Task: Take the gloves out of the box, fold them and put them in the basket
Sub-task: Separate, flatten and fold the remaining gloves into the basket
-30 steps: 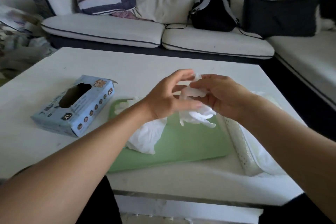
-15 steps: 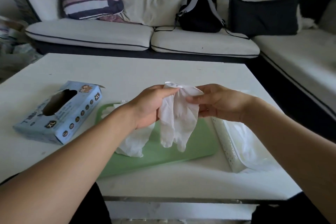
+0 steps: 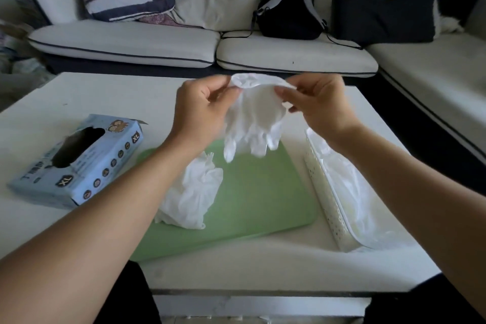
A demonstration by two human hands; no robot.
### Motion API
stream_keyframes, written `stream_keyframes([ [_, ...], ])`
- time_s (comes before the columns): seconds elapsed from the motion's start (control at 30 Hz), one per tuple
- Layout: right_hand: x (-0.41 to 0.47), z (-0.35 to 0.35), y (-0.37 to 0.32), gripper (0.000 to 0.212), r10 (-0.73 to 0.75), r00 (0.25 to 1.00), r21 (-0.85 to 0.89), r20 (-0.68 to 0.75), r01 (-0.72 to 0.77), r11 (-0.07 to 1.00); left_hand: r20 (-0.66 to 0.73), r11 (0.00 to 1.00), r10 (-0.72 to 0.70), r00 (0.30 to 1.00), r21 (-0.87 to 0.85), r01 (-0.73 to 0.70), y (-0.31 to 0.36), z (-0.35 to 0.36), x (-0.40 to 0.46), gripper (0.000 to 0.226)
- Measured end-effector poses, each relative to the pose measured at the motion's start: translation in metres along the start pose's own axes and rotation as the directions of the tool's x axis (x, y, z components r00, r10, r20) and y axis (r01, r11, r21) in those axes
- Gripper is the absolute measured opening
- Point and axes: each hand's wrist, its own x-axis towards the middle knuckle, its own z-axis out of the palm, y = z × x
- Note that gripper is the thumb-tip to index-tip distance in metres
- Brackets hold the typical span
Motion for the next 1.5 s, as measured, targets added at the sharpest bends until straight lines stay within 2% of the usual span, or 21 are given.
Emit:
stream_keyframes([
  [0.03, 0.000, -0.002, -0.002, 0.008, -0.093, 0.995, -0.045, -0.026, 0.091, 0.995, -0.036, 0.996, 0.081, 0.996, 0.043, -0.079, 0.000, -0.001, 0.000, 0.029],
  [0.1, -0.006, -0.003, 0.001, 0.005, -0.178, 0.984, -0.159, -0.008, 0.174, 0.972, -0.009, 0.985, 0.141, 0.990, 0.102, -0.139, -0.006, -0.002, -0.007, 0.024],
  [0.2, -0.023, -0.002, 0.024, 0.008, -0.102, 0.973, -0.375, 0.208, 0.176, 0.910, 0.243, 0.976, 0.075, 0.967, 0.180, -0.121, -0.019, -0.001, -0.028, 0.027],
  [0.27, -0.036, -0.004, 0.041, 0.012, 0.063, 0.884, -0.545, 0.462, 0.227, 0.807, 0.500, 0.955, -0.051, 0.864, 0.277, -0.104, -0.030, 0.002, -0.044, 0.015],
  [0.33, -0.053, -0.003, 0.055, 0.015, 0.245, 0.731, -0.608, 0.637, 0.281, 0.743, 0.683, 0.902, -0.155, 0.714, 0.392, -0.180, -0.038, 0.009, -0.063, 0.010],
  [0.4, -0.067, 0.004, 0.062, 0.014, 0.342, 0.600, -0.629, 0.723, 0.369, 0.684, 0.783, 0.853, -0.248, 0.570, 0.456, -0.256, -0.039, 0.017, -0.080, 0.008],
  [0.43, -0.071, 0.007, 0.064, 0.013, 0.362, 0.562, -0.636, 0.743, 0.425, 0.645, 0.808, 0.835, -0.286, 0.515, 0.474, -0.279, -0.038, 0.020, -0.086, 0.011],
  [0.5, -0.078, 0.013, 0.062, 0.018, 0.383, 0.547, -0.652, 0.744, 0.472, 0.594, 0.830, 0.817, -0.314, 0.461, 0.484, -0.315, -0.036, 0.024, -0.094, 0.018],
  [0.63, -0.081, 0.018, 0.055, 0.024, 0.414, 0.489, -0.637, 0.768, 0.513, 0.575, 0.847, 0.802, -0.323, 0.422, 0.482, -0.354, -0.026, 0.024, -0.099, 0.029],
  [0.7, -0.076, 0.016, 0.051, 0.020, 0.436, 0.464, -0.627, 0.771, 0.436, 0.645, 0.840, 0.792, -0.353, 0.412, 0.502, -0.346, -0.021, 0.023, -0.098, 0.029],
  [0.77, -0.067, 0.015, 0.050, 0.022, 0.438, 0.502, -0.628, 0.746, 0.313, 0.712, 0.825, 0.787, -0.378, 0.421, 0.526, -0.323, -0.019, 0.023, -0.096, 0.021],
  [0.87, -0.055, 0.022, 0.060, 0.027, 0.378, 0.625, -0.643, 0.683, 0.269, 0.717, 0.805, 0.780, -0.380, 0.455, 0.543, -0.310, -0.023, 0.023, -0.097, 0.021],
  [0.93, -0.052, 0.033, 0.071, 0.039, 0.360, 0.629, -0.633, 0.689, 0.280, 0.722, 0.804, 0.786, -0.369, 0.467, 0.538, -0.305, -0.026, 0.023, -0.097, 0.020],
  [1.0, -0.051, 0.047, 0.083, 0.057, 0.356, 0.600, -0.628, 0.717, 0.335, 0.702, 0.809, 0.779, -0.367, 0.459, 0.537, -0.324, -0.027, 0.021, -0.095, 0.013],
  [1.03, -0.052, 0.055, 0.089, 0.065, 0.357, 0.584, -0.634, 0.729, 0.377, 0.676, 0.809, 0.774, -0.362, 0.464, 0.538, -0.333, -0.028, 0.018, -0.094, 0.018],
  [1.1, -0.053, 0.069, 0.098, 0.076, 0.384, 0.555, -0.649, 0.738, 0.429, 0.628, 0.797, 0.760, -0.332, 0.505, 0.543, -0.357, -0.029, 0.012, -0.090, 0.035],
  [1.17, -0.053, 0.076, 0.102, 0.081, 0.430, 0.550, -0.682, 0.717, 0.424, 0.596, 0.750, 0.718, -0.292, 0.594, 0.582, -0.382, -0.031, 0.002, -0.085, 0.050],
  [1.27, -0.054, 0.080, 0.104, 0.084, 0.475, 0.567, -0.725, 0.673, 0.380, 0.574, 0.603, 0.553, -0.401, 0.689, 0.760, -0.343, -0.037, -0.020, -0.077, 0.070],
  [1.33, -0.053, 0.081, 0.102, 0.085, 0.488, 0.575, -0.739, 0.656, 0.361, 0.569, 0.537, 0.496, -0.519, 0.665, 0.823, -0.277, -0.041, -0.036, -0.072, 0.080],
  [1.4, -0.052, 0.083, 0.096, 0.087, 0.485, 0.574, -0.735, 0.660, 0.357, 0.576, 0.524, 0.497, -0.609, 0.595, 0.837, -0.229, -0.041, -0.048, -0.069, 0.080],
  [1.5, -0.052, 0.089, 0.064, 0.081, 0.281, 0.671, -0.622, 0.686, 0.341, 0.705, 0.539, 0.488, -0.689, 0.484, 0.839, -0.241, -0.047, -0.060, -0.068, 0.074],
])
